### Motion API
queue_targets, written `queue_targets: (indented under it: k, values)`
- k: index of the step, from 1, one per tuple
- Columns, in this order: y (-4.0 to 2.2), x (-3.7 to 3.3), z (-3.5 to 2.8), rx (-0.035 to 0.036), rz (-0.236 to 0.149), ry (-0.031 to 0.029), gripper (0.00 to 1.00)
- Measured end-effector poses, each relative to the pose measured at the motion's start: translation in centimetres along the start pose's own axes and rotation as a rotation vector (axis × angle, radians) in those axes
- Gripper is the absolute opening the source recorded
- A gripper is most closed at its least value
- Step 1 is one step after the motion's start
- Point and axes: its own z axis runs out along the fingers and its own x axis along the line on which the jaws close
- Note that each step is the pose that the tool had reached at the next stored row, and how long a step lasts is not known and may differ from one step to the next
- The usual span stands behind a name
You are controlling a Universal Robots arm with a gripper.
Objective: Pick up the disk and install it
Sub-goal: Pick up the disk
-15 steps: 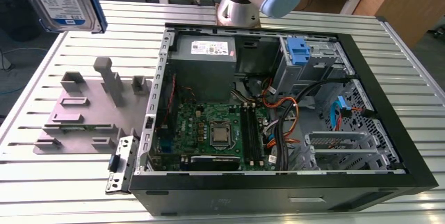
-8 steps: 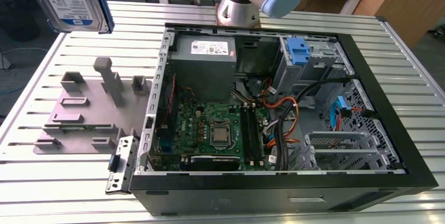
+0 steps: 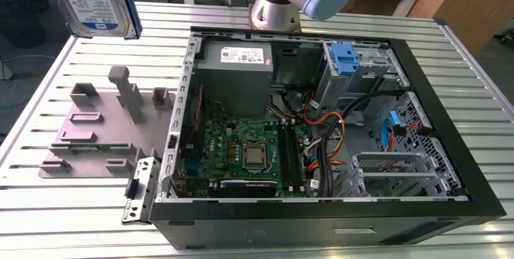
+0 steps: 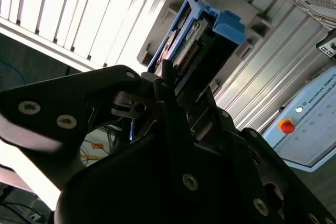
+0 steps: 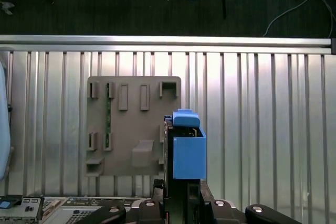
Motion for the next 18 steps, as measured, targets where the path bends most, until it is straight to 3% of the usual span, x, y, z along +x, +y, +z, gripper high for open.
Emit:
queue_targets:
  k: [18]
  values:
    - [-3.73,-0.05,-0.11,0.0,0.0,0.0,0.35]
